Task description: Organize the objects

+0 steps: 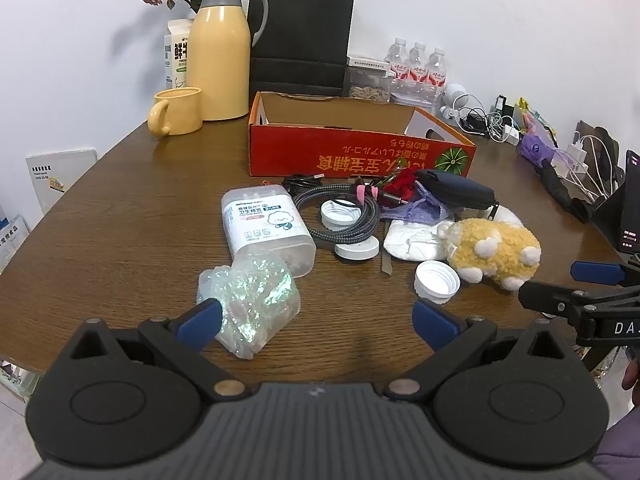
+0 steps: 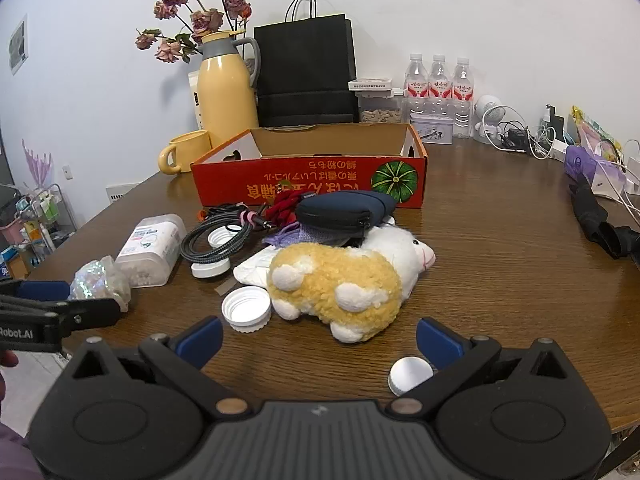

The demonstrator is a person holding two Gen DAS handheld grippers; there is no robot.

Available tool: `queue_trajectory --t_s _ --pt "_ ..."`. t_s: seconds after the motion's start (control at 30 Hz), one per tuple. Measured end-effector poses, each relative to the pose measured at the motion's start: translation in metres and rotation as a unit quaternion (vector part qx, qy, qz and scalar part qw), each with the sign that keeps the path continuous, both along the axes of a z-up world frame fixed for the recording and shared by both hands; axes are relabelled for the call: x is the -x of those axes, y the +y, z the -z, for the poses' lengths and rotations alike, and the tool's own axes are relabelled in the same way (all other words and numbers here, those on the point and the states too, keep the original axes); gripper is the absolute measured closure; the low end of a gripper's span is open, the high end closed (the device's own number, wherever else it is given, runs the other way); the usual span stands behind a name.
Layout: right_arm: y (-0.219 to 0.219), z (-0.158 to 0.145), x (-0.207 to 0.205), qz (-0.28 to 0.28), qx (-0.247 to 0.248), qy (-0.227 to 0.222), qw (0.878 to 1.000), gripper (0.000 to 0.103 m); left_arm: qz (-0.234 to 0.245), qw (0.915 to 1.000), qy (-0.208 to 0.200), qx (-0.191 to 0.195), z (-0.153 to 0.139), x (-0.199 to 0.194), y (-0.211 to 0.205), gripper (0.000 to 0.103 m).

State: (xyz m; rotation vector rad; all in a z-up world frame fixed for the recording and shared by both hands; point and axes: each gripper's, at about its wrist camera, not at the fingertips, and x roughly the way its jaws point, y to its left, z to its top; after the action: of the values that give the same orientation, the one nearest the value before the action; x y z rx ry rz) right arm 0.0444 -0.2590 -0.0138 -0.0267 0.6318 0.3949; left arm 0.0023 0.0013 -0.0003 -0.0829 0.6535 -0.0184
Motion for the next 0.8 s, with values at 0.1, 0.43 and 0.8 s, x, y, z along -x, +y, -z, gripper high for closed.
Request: queue_trajectory --t_s 0.1,0.43,0.8 --pt "0.0006 0.0014 -0.0007 0.001 0.001 0.000 1.000 0.000 0.001 1.0000 0.001 0.001 0.0006 -0.0008 0.0003 0.000" --pt "0.0006 0.0033 -0.0009 0.001 0.001 0.001 1.000 0.000 0.001 1.0000 0.001 0.001 0.0017 -0.0012 0.0000 0.000" --pt "0.0006 0.0034 -0.0011 -0.001 0.001 0.001 1.000 0.000 0.002 1.0000 0.002 0.002 0.0042 -0.0014 -0.0002 0.000"
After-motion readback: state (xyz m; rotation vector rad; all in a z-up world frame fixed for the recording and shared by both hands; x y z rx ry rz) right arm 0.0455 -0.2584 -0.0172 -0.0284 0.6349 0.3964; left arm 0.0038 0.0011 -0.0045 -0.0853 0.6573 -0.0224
